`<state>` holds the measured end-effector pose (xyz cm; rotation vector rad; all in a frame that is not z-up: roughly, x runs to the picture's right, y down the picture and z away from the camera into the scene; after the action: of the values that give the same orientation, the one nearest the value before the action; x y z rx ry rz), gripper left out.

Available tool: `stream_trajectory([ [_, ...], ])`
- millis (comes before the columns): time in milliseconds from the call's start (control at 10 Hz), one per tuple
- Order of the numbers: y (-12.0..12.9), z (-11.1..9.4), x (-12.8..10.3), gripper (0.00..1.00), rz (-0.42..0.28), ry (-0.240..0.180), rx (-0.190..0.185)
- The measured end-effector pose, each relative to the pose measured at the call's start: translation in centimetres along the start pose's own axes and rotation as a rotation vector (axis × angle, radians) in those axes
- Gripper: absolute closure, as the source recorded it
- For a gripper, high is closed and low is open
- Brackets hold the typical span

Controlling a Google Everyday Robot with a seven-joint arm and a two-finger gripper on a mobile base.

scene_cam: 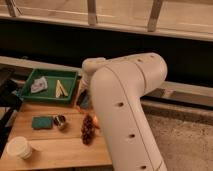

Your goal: Wipe purple bowl with brush

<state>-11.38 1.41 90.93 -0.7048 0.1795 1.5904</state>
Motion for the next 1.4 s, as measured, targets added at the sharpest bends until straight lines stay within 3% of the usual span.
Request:
stream_trajectory([
  [200,-0.4,-1.1,-0.3,1.00,0.001,-0.023,-0.001],
  [500,-0.8,-4.6,-1.0,1.00,0.011,-0.079,-0.025],
  [700,-1.5,-6.8,-1.2,1.00,0.024,-0.106,-0.064],
  [900,-2.8,-8.5,-1.2,1.00,0.055,-0.121,-0.137],
  [1200,-6.8,-11.5,-1.4,1.00,0.098,-0.139,-0.220],
  [1400,-9.8,-13.6,-1.7,1.00,0.129,-0.171,-0.238],
])
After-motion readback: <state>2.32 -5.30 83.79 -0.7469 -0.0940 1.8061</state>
